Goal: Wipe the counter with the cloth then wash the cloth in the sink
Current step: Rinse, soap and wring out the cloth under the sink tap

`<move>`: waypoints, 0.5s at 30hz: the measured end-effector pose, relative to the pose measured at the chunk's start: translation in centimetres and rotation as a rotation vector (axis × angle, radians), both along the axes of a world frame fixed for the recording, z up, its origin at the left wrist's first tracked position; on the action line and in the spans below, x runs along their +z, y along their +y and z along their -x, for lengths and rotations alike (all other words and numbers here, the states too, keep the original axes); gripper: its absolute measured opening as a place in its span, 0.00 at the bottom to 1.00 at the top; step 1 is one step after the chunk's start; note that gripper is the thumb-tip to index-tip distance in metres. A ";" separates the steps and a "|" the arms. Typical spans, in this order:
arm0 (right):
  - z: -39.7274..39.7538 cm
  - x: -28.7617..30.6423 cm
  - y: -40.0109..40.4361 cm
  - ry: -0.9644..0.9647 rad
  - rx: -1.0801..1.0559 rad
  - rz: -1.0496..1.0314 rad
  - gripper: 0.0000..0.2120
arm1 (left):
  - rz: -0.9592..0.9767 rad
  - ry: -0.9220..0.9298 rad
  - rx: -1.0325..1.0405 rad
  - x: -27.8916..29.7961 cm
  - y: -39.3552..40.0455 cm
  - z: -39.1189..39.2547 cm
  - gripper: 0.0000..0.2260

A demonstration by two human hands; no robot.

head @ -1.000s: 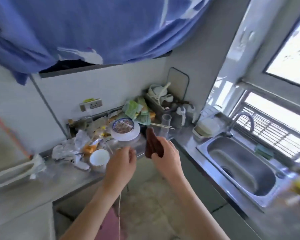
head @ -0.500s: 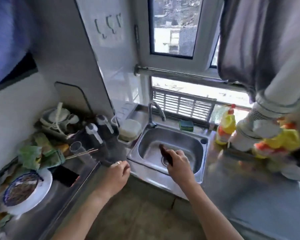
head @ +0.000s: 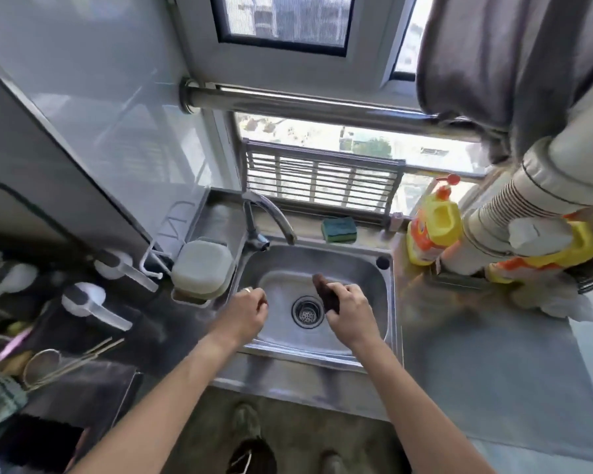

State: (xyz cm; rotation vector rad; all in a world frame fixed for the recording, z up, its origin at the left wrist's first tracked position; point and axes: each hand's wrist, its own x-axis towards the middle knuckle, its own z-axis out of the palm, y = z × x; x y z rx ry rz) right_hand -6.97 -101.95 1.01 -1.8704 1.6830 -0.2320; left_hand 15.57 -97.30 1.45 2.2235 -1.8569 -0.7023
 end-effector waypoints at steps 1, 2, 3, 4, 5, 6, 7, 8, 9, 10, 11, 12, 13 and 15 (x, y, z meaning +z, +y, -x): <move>-1.0 -0.2 -0.8 0.013 -0.020 -0.004 0.25 | -0.003 0.010 -0.014 -0.6 -1.6 -0.5 0.07; -1.9 -0.3 -1.6 0.027 -0.035 -0.006 0.25 | -0.001 0.015 -0.030 -1.2 -3.2 -0.9 0.07; -2.7 -0.5 -2.5 0.038 -0.050 -0.009 0.23 | -0.007 0.015 -0.045 -1.5 -4.5 -1.2 0.08; -3.3 -0.6 -3.3 0.047 -0.067 -0.012 0.22 | -0.018 0.012 -0.059 -1.9 -5.8 -1.5 0.08; -3.8 -0.8 -4.1 0.056 -0.079 -0.019 0.21 | -0.029 0.010 -0.069 -2.2 -6.9 -1.7 0.08; -4.2 -1.0 -4.8 0.064 -0.084 -0.027 0.21 | -0.037 0.012 -0.075 -2.7 -7.9 -1.9 0.08; -4.5 -1.1 -5.4 0.071 -0.086 -0.038 0.21 | -0.039 0.014 -0.078 -3.1 -8.7 -2.0 0.07; -4.8 -1.4 -6.1 0.080 -0.089 -0.051 0.22 | -0.040 0.017 -0.074 -3.6 -9.5 -2.1 0.07; -5.0 -1.7 -6.7 0.089 -0.091 -0.066 0.23 | -0.044 0.018 -0.062 -4.1 -10.2 -2.1 0.07; -5.1 -2.2 -7.3 0.098 -0.090 -0.078 0.23 | -0.046 0.015 -0.044 -4.6 -10.9 -2.1 0.06; -5.2 -2.8 -7.9 0.103 -0.086 -0.088 0.23 | -0.045 0.012 -0.020 -5.2 -11.4 -1.9 0.06; -5.3 -3.5 -8.4 0.101 -0.082 -0.099 0.23 | -0.034 0.014 0.010 -5.8 -11.9 -1.8 0.06; -5.5 -4.3 -8.9 0.094 -0.082 -0.111 0.23 | -0.020 0.019 0.044 -6.4 -12.3 -1.5 0.07; -5.7 -5.6 -9.6 0.073 -0.086 -0.129 0.24 | 0.011 0.032 0.110 -7.5 -12.9 -1.0 0.09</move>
